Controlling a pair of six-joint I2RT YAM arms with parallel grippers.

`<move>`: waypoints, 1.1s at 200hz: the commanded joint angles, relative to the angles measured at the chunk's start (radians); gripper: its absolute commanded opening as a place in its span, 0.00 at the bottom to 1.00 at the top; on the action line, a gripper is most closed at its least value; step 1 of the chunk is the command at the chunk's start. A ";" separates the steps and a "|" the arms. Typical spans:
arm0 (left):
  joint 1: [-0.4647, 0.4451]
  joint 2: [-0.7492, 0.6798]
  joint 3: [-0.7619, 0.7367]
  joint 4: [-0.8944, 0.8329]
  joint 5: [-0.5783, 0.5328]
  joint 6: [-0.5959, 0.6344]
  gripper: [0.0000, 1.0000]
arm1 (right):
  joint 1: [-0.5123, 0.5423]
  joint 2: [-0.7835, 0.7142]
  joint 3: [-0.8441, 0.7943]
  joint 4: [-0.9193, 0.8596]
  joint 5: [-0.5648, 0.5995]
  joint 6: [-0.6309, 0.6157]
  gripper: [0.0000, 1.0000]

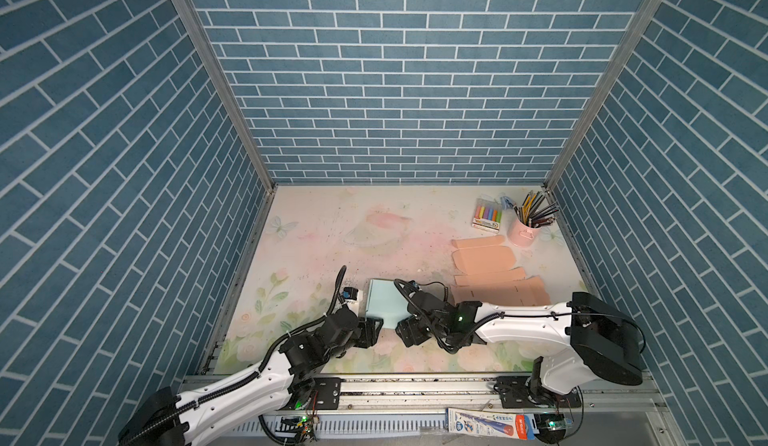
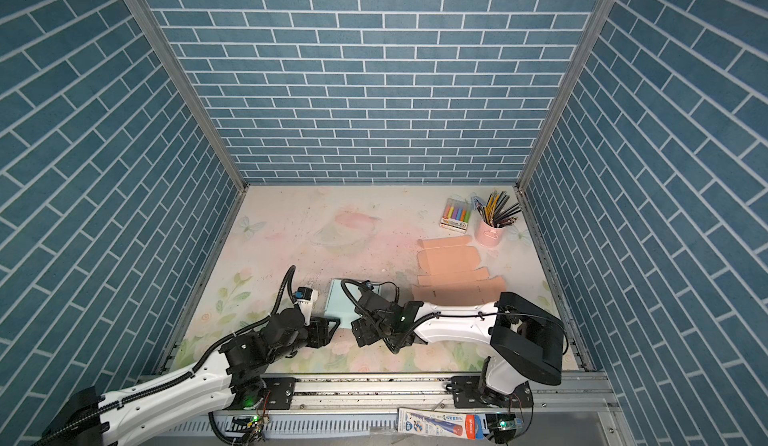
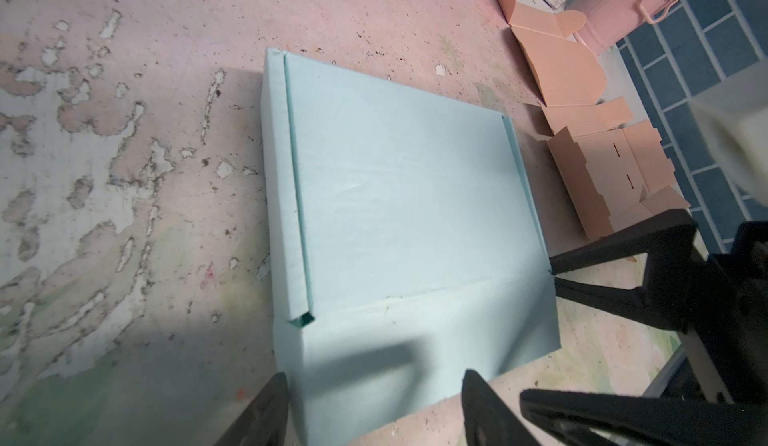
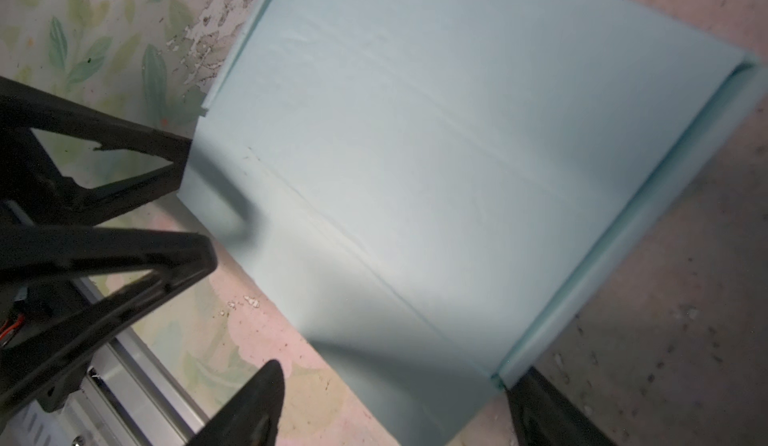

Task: Fold the paper box

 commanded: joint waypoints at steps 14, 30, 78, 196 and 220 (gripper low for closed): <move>-0.007 -0.020 0.004 0.009 0.011 -0.009 0.66 | 0.027 -0.013 -0.003 -0.006 0.009 0.050 0.84; -0.008 -0.020 0.003 0.010 0.013 -0.010 0.66 | 0.036 -0.017 -0.014 -0.012 0.015 0.063 0.84; -0.006 -0.025 -0.004 0.016 0.018 -0.017 0.66 | 0.054 -0.046 -0.023 -0.027 0.038 0.082 0.85; -0.009 -0.040 -0.013 0.013 0.018 -0.019 0.66 | 0.063 -0.109 -0.090 -0.005 0.056 0.152 0.85; -0.008 -0.040 -0.016 0.018 0.017 -0.020 0.66 | 0.065 -0.110 -0.087 -0.016 0.048 0.152 0.85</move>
